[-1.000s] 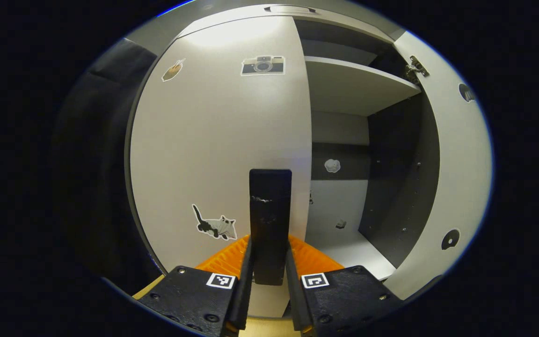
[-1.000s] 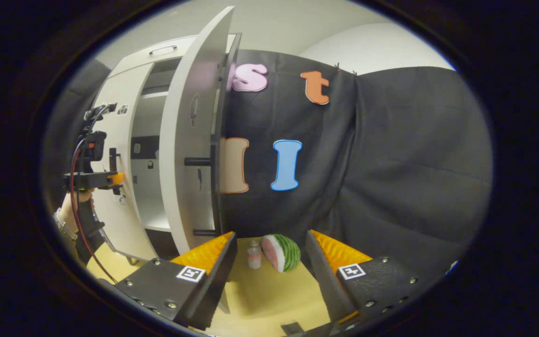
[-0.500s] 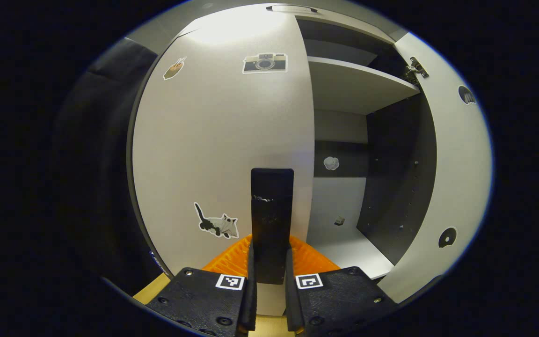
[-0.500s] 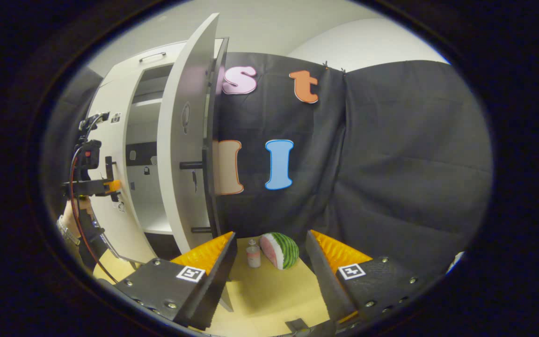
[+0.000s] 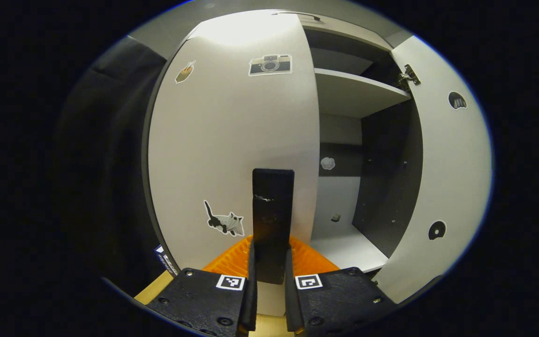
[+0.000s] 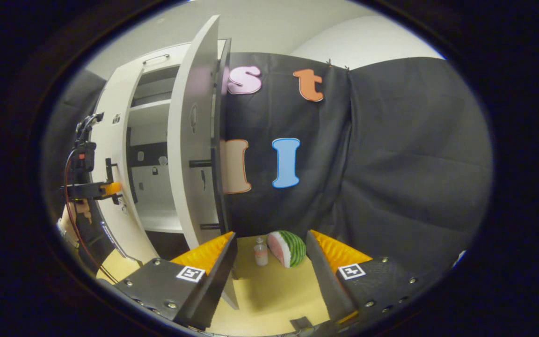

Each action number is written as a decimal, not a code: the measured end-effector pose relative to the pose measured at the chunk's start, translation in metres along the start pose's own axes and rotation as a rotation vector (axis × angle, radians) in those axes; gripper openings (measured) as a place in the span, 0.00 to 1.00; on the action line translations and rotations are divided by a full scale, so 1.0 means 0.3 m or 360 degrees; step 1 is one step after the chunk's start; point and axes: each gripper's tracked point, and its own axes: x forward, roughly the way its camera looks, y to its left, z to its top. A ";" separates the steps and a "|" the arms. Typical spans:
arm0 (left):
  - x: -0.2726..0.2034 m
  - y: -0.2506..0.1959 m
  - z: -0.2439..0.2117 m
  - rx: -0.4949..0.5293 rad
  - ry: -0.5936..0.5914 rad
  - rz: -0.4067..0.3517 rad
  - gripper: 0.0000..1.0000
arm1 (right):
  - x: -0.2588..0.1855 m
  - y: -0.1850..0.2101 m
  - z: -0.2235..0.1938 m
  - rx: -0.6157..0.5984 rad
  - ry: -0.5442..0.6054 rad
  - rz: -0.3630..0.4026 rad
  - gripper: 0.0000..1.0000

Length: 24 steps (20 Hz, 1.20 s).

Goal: Open the right door of the double-door shoe cabinet with the right hand, and open the left door with the left hand.

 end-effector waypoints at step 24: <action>-0.142 0.075 -0.018 -0.0039 0.0034 0.0045 0.23 | -0.053 0.071 -0.034 0.0017 0.0050 0.0140 0.88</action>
